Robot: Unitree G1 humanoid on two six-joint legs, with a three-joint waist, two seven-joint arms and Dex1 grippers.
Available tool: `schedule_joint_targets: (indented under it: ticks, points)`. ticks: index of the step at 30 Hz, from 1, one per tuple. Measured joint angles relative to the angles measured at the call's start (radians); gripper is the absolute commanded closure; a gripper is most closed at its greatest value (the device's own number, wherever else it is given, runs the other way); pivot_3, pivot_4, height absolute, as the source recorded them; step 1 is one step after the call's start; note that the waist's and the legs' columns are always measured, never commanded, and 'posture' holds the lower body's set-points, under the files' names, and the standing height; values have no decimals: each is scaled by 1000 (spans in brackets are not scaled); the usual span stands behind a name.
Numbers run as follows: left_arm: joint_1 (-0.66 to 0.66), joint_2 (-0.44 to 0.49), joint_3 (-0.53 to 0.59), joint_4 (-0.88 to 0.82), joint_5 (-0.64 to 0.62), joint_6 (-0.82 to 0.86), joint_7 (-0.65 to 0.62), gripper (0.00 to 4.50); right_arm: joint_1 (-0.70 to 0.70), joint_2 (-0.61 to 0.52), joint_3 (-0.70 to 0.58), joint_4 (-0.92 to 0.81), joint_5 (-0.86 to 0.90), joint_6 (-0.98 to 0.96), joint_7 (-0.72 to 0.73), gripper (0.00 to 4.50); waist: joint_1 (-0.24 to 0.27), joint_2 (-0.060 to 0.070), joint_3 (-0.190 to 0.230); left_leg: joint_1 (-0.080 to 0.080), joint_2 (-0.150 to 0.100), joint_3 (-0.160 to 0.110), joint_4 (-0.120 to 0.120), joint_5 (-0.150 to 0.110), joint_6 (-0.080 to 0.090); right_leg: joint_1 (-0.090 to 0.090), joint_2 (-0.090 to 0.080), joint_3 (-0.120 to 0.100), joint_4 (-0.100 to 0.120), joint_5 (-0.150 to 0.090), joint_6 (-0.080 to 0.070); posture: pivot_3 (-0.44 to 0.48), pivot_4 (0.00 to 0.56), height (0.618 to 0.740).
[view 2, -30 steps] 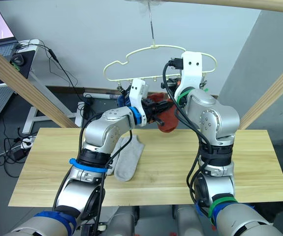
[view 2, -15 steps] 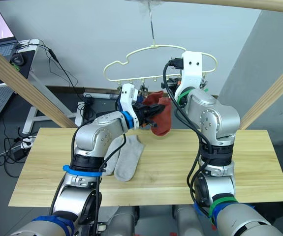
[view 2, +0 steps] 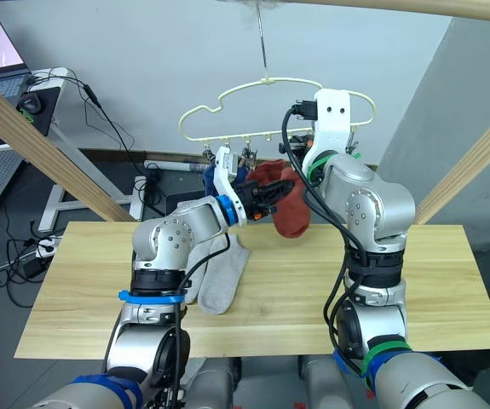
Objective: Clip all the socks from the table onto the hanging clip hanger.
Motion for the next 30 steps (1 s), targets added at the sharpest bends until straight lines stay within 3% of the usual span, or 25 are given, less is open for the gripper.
schedule_joint_targets:
  ticks: [9, 18, 30]
  points:
    - [-9, -40, 177, 61, -182, 108, 101, 4480, 0, 0, 0, 0, 0, 0, 0, 4369, -3, 0, 0, 0, 0, 0, 0, 0, 0, 0, 0, 0, -1, 0, 0, -18, 302, 740]
    - [-9, -50, 170, 52, -254, 165, 134, 4480, 0, -1, -1, 0, 0, 2, -1, 4369, -5, 0, 0, 0, 0, 0, 0, 0, 0, 0, 0, 0, -1, 0, 0, -24, 305, 740]
    - [-16, -56, 134, 74, -254, 103, 138, 4480, 0, 0, -7, -12, 2, 14, -16, 4369, -5, 0, 0, 0, 0, 0, 0, 0, 0, 0, 0, 0, -1, 0, 0, -31, 310, 740]
